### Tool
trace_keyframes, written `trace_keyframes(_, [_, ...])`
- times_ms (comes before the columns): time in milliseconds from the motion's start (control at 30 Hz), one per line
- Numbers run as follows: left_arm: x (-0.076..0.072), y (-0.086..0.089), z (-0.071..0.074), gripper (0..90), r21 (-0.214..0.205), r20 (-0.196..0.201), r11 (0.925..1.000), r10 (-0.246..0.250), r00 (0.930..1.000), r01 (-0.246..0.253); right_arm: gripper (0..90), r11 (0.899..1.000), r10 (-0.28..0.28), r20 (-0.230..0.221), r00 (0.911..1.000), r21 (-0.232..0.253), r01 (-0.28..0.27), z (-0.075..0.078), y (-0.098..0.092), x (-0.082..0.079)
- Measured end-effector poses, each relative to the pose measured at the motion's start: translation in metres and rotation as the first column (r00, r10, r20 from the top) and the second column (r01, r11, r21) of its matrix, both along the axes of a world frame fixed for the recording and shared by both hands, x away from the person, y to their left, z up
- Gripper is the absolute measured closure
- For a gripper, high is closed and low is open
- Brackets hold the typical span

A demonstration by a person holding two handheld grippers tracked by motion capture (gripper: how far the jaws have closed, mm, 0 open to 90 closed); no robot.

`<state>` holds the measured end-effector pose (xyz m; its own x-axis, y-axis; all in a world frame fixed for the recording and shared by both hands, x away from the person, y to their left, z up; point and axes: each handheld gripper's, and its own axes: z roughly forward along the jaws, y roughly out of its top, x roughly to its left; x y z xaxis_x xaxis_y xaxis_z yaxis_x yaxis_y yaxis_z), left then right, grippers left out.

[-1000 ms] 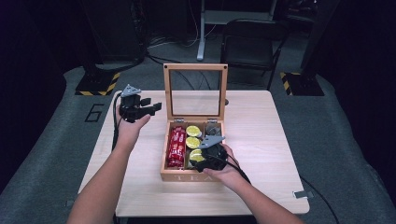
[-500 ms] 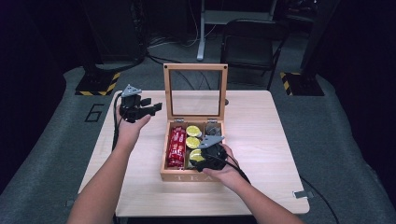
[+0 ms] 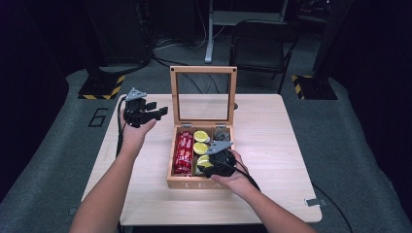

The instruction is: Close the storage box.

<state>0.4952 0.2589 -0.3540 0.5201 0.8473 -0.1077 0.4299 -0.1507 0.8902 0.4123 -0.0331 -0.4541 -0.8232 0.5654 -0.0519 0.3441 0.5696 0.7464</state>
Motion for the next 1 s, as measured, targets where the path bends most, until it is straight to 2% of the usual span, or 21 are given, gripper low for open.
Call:
trace_keyframes(300, [0.0,0.0,0.0,43.5,0.001,-0.001,1.0,0.001,1.0,-0.001,36.4,1.0,0.009,0.015,0.9999,0.011,-0.009,0.003,0.001,-0.002])
trace_keyframes(633, [-0.001,-0.001,-0.002,43.5,-0.002,-0.003,1.0,0.005,1.0,-0.005,36.5,0.999,0.009,0.027,0.9996,0.034,-0.01,0.013,-0.002,-0.003])
trace_keyframes(1000, [0.0,-0.002,-0.001,43.5,0.009,-0.002,0.9999,-0.005,1.0,0.005,36.5,0.998,-0.029,0.038,0.9989,0.065,0.027,0.027,-0.017,0.002])
